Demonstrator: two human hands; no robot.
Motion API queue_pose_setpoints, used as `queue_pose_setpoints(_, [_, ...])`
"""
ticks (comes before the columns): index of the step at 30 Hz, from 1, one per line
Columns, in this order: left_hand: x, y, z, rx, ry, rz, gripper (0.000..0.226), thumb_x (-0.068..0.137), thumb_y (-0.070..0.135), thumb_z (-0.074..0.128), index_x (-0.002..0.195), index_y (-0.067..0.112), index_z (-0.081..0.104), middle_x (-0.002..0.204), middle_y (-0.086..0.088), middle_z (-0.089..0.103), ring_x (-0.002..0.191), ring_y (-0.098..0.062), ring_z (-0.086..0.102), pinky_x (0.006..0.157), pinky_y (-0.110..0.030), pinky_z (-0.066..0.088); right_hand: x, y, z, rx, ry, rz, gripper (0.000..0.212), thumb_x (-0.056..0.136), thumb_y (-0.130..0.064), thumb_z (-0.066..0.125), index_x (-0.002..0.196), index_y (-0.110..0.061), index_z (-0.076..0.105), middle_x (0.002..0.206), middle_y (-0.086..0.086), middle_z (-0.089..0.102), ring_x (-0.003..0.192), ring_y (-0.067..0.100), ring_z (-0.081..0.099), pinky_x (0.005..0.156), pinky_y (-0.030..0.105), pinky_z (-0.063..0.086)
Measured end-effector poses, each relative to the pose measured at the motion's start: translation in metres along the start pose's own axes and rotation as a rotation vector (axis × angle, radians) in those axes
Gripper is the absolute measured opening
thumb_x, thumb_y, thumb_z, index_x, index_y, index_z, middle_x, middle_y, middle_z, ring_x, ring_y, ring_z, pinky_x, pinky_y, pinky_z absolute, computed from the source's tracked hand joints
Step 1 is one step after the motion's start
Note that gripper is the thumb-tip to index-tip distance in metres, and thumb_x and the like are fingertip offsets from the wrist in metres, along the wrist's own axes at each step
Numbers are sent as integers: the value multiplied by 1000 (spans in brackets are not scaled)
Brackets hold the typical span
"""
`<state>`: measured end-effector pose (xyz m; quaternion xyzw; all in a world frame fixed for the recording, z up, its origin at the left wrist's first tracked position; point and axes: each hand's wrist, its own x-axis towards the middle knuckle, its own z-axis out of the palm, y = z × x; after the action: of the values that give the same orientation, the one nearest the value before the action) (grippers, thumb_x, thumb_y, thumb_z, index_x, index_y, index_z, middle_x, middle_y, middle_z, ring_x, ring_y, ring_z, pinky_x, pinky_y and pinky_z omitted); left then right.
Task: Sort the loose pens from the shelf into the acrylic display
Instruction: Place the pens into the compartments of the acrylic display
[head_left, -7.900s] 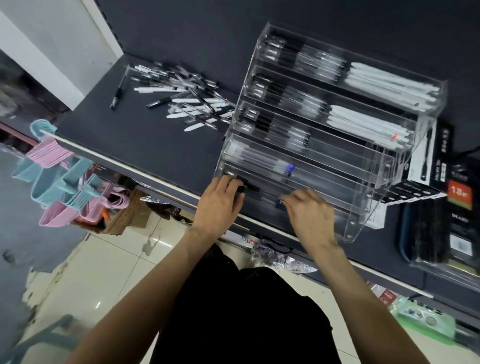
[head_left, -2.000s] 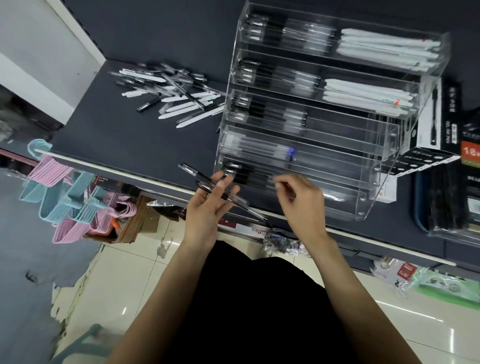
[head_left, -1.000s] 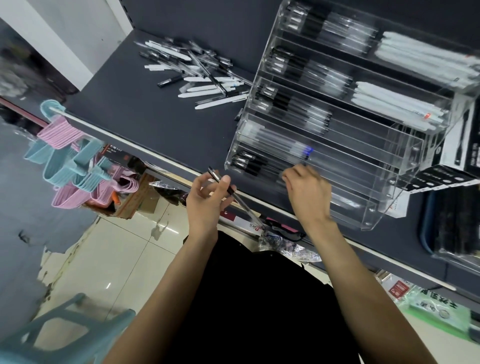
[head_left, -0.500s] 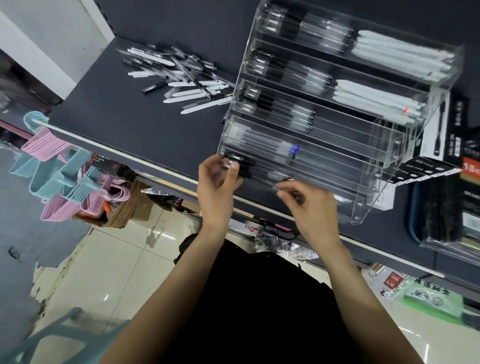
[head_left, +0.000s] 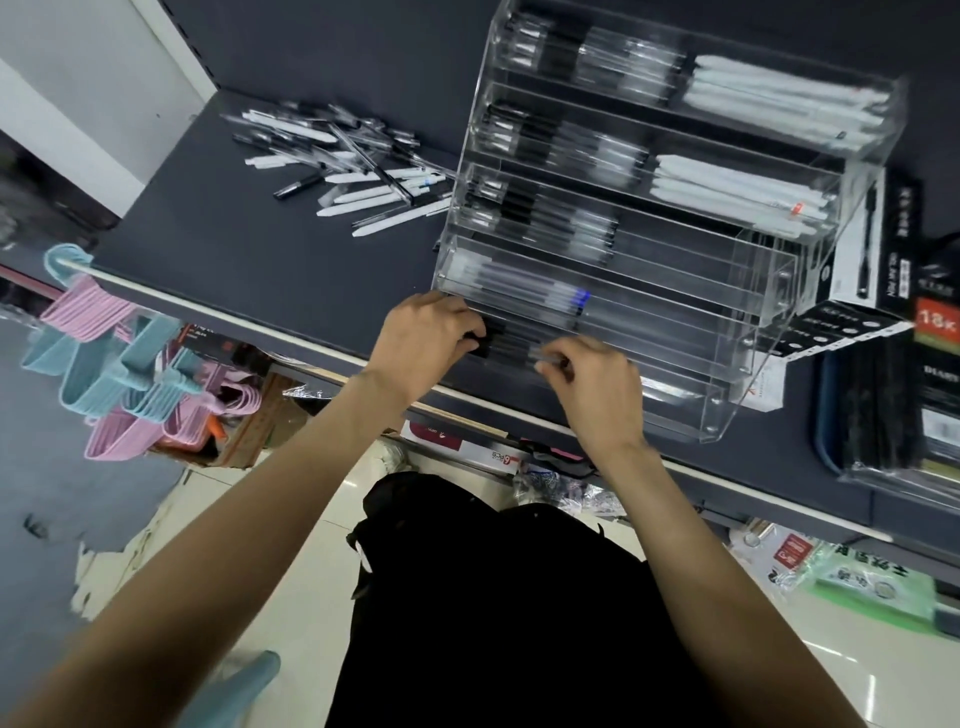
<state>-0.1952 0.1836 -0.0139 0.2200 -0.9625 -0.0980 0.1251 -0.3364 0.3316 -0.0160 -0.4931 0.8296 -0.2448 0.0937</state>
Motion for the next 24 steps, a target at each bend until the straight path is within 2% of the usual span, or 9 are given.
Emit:
queue_pose_setpoints(6, [6,-2,-2,32,-40,10,15,66,10,84,75,17,73,73,1,68,68,-23,67,67,-30,55,-11,2,-4,-97,47,123,10,88,-16,63,93,-10,69,85,8,69,68,26,66,59,30,51])
queue_pose_setpoints(9, [6,-2,-3,36,-58,1,16,66,12,85,76,16,73,74,1,68,68,-23,66,65,-30,56,-10,-2,-2,-13,1,166,10,89,-13,61,94,-7,68,85,9,69,70,24,66,63,30,54])
queue_pose_setpoints(14, [5,-6,-1,41,-91,11,21,62,17,88,76,18,72,75,2,67,67,-20,66,63,-28,56,-6,-8,0,86,-40,195,8,88,-9,62,93,-8,68,87,6,71,70,16,67,68,20,50])
queue_pose_setpoints(17, [7,-10,-1,29,-94,54,24,57,20,90,72,19,72,71,3,66,64,-17,65,58,-26,55,-9,-8,-1,42,-4,242,6,87,-10,63,91,-9,68,85,7,70,66,18,63,66,23,49])
queue_pose_setpoints(24, [13,-27,6,-16,-112,202,28,50,28,92,66,22,71,68,6,65,59,-13,64,51,-21,50,1,-35,6,23,2,495,8,88,-10,62,93,-7,68,81,8,69,60,16,53,64,19,40])
